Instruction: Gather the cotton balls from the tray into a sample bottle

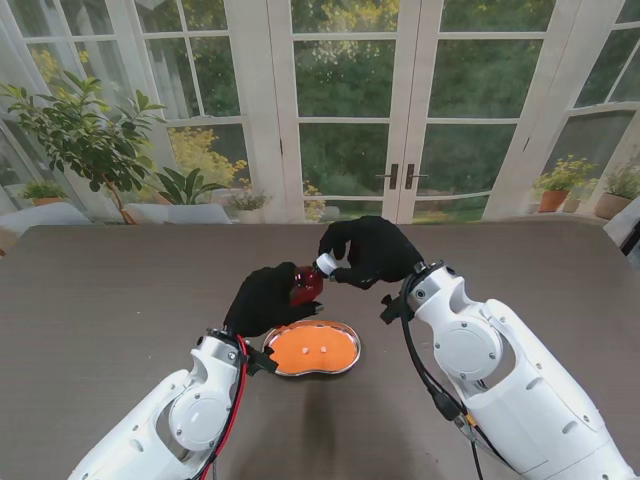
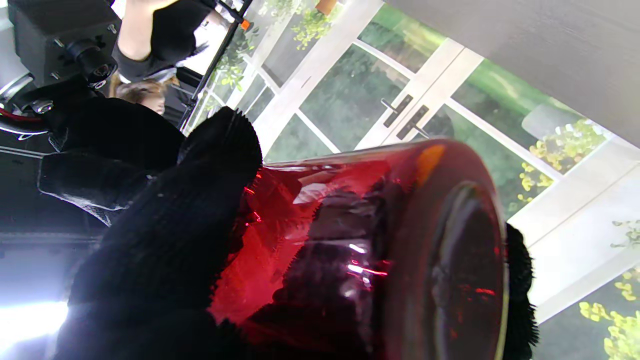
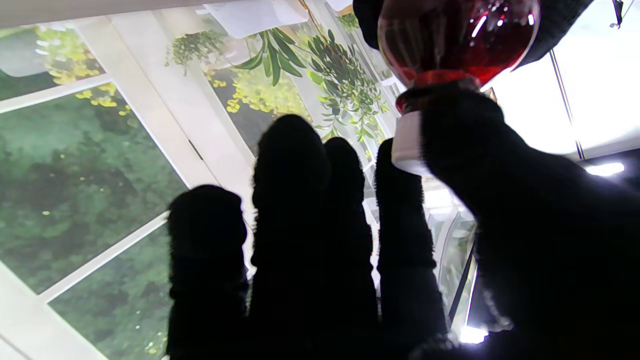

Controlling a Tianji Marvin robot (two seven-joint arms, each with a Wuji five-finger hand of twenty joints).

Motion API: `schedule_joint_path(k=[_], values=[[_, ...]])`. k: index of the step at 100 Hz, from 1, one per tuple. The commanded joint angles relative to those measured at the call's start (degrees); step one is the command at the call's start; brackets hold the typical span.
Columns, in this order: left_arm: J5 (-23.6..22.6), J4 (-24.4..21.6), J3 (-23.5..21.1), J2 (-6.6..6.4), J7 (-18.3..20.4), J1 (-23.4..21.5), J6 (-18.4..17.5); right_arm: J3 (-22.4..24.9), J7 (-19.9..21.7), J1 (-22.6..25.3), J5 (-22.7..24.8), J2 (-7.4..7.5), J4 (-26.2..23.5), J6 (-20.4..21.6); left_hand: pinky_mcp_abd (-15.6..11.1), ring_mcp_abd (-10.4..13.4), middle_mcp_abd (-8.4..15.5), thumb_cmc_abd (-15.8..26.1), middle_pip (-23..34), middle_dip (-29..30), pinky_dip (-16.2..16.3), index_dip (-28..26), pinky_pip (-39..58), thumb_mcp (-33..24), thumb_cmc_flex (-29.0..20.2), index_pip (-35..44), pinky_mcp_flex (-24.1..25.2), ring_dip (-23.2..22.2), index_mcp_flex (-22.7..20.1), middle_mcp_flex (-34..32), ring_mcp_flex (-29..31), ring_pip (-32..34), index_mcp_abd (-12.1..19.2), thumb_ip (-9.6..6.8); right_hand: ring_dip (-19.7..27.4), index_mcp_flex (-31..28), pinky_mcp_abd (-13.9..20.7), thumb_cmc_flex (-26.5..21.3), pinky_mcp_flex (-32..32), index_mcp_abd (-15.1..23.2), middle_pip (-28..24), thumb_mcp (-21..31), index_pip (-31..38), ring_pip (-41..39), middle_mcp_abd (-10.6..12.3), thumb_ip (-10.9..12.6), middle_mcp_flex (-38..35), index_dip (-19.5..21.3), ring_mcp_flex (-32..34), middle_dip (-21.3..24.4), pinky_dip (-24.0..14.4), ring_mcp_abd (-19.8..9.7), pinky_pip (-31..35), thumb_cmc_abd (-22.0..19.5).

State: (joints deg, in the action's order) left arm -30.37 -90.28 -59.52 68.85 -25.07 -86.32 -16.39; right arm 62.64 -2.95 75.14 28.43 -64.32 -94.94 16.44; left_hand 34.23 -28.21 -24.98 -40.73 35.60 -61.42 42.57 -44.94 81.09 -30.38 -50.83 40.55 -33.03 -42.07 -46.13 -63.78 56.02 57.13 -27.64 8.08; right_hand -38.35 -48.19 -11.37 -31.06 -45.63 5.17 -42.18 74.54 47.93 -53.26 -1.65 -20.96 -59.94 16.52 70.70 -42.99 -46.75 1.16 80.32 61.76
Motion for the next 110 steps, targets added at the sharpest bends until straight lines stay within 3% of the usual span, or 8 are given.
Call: schedule_joint_path(k=[1,10,20,31,41,56,75,110], values=[[-0.1,-0.7,0.0,0.23,0.9,-0.1,-0.3,-0.6,-0.2,0.2,0.7,-0.66,0.3,0.8,-3.6,-0.2,3.9,21.4,2.6,0.1,-0.5,-1.3,3.0,-15.7,-16.1,21.4,-0.9,-0.6,-6.4,-3.3,3.7,4.1,12.3,-3.45,0.7,-0.9,2.3,-2.8,-1.0,3.4,0.5,3.7,-2.8,-1.1,2.3,-0.9,-0.9,6.1,2.9,-0.7,0.7,-2.1,3.0,4.2],[-0.2,-0.8,-0.1,0.22,0.8,-0.3,-0.2,-0.9,-1.8,0.1,1.8,-0.89,0.7,1.4,-3.5,-0.3,3.9,21.3,2.7,0.1,-0.5,-1.3,2.9,-15.8,-16.2,21.4,-0.8,-0.7,-6.4,-3.3,3.7,4.1,12.2,-3.46,0.9,1.8,3.1,-1.6,-1.5,2.8,0.3,5.0,-3.7,-1.2,2.8,0.1,0.6,7.2,2.9,-0.5,0.8,-2.7,3.0,7.2],[-0.2,-1.0,-0.2,0.25,0.7,-0.5,-0.2,-0.7,-1.8,-0.1,2.5,-0.8,0.9,1.7,-3.4,-0.4,3.9,21.3,2.7,0.0,-0.4,-1.2,2.9,-15.7,-16.1,21.4,-0.8,-0.7,-6.3,-3.2,3.7,4.1,12.2,-3.42,-0.3,7.6,4.1,5.3,-0.4,-2.0,-0.5,6.3,-4.8,0.5,2.7,7.9,5.3,7.1,1.0,2.8,0.6,-3.4,2.6,7.8],[-0.2,-1.1,-0.3,0.26,0.6,-0.6,-0.2,0.0,-0.1,-0.3,3.3,-0.28,0.6,2.0,-3.4,-0.3,3.9,21.3,2.7,-0.1,-0.4,-1.1,3.0,-15.7,-16.1,21.4,-0.9,-0.7,-6.4,-3.2,3.7,4.1,12.3,-3.39,-0.7,14.0,3.9,15.7,3.1,-8.0,0.9,5.5,-7.8,2.4,1.2,7.0,10.9,5.1,-3.5,4.2,0.1,-1.7,1.2,7.4],[-0.2,-1.1,-0.3,0.25,0.6,-0.7,-0.1,0.9,1.8,-0.3,3.4,0.14,0.1,1.1,-3.4,-0.3,3.9,21.2,2.7,-0.1,-0.4,-1.1,3.0,-15.7,-16.1,21.3,-0.8,-0.7,-6.3,-3.2,3.6,4.1,12.3,-3.38,-0.8,16.2,3.1,23.0,5.6,-9.7,1.3,2.7,-8.7,2.5,0.0,6.3,13.5,3.8,-6.3,5.3,-0.9,0.1,0.4,1.4],[-0.3,-1.3,-0.4,0.22,0.6,-1.0,0.0,2.2,4.8,-0.2,3.8,0.78,-0.8,-1.6,-3.4,-0.3,3.9,21.2,2.7,-0.1,-0.4,-1.0,2.9,-15.6,-16.1,21.3,-0.7,-0.7,-6.4,-3.2,3.6,4.1,12.2,-3.34,-1.4,12.2,2.4,29.8,6.3,-7.2,1.4,-6.4,-8.4,0.5,-1.3,7.2,12.3,3.6,-6.8,5.8,-2.9,1.3,1.1,-14.8],[-0.3,-1.4,-0.4,0.2,0.6,-1.0,-0.1,2.2,6.2,-0.3,4.7,1.12,-0.7,-3.0,-3.4,-0.3,3.9,21.2,2.7,-0.1,-0.4,-0.9,3.0,-15.6,-16.1,21.3,-0.7,-0.7,-6.3,-3.2,3.6,4.1,12.3,-3.33,-1.8,3.1,1.7,31.2,3.4,-3.9,1.3,-14.2,-7.2,-1.7,-1.7,8.7,6.9,5.8,-2.8,4.8,-3.6,1.8,2.6,-23.8],[-0.4,-1.6,-0.5,0.1,0.9,-1.2,0.1,-0.5,3.7,-1.2,3.9,0.39,0.5,-2.5,-3.5,-0.3,4.0,21.2,2.7,-0.2,-0.3,-0.8,3.0,-15.5,-16.1,21.3,-0.8,-0.8,-6.2,-3.2,3.5,4.1,12.3,-3.29,-2.1,-7.3,0.5,23.9,-0.2,-1.4,-0.4,-11.3,-5.1,-3.4,-0.2,9.8,-1.0,8.1,2.6,3.1,-3.8,1.7,5.1,-26.2]])
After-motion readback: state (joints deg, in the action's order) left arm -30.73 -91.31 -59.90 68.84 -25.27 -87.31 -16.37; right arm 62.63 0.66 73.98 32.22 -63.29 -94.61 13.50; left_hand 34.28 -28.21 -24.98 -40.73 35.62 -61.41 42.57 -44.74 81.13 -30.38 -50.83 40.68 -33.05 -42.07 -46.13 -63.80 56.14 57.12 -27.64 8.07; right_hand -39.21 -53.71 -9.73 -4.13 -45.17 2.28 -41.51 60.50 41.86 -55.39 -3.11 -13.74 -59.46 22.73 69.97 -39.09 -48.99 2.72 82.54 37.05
